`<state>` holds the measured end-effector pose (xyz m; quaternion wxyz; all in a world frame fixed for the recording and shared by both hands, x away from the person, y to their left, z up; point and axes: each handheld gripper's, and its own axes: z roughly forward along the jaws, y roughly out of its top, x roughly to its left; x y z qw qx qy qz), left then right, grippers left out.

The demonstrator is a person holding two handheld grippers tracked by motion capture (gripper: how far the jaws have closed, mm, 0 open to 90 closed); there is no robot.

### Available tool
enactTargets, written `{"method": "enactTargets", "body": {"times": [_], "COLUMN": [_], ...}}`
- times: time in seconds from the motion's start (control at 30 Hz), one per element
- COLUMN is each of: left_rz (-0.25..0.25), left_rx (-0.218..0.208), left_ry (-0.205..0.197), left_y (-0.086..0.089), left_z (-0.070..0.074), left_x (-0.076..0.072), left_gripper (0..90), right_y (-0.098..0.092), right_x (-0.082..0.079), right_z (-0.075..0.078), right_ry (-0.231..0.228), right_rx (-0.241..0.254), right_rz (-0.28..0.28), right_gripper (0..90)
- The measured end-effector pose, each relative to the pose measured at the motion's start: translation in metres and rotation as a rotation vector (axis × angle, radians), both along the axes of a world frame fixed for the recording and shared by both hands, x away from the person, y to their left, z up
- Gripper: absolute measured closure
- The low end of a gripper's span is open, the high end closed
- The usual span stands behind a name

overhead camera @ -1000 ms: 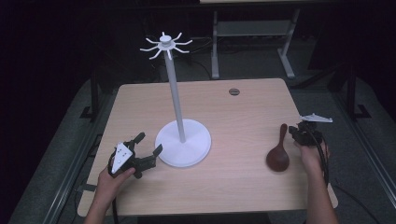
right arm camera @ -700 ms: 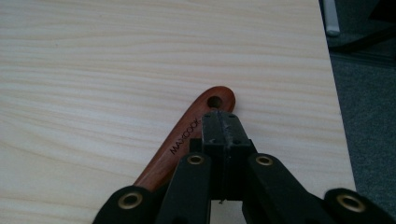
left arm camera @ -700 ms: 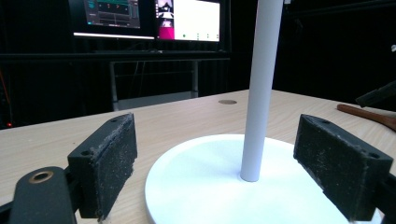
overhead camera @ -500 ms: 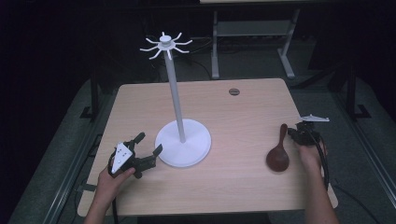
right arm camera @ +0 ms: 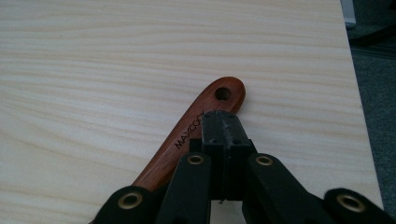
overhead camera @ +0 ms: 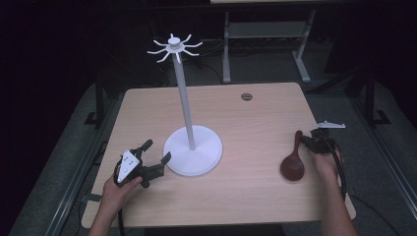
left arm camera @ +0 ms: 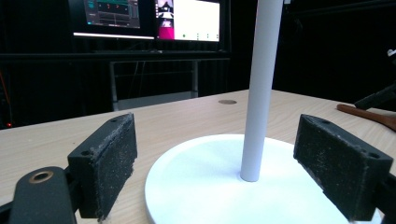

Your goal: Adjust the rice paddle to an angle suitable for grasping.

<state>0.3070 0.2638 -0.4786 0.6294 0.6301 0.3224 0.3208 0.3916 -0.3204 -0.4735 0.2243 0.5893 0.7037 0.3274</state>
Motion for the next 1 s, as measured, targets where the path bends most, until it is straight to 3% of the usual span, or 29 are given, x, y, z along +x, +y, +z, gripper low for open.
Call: {"method": "enactTargets", "body": {"times": [1.0], "left_rz": [0.0], "left_rx": [0.001], "left_ry": [-0.001], "left_y": [0.0], "left_z": [0.0], "left_x": [0.0], "left_gripper": [12.9], "right_y": [0.028], "right_x": [0.001], "right_z": [0.004], "right_ry": [0.006], "right_rx": [-0.007], "right_rz": [0.14], "right_gripper": [90.0]}}
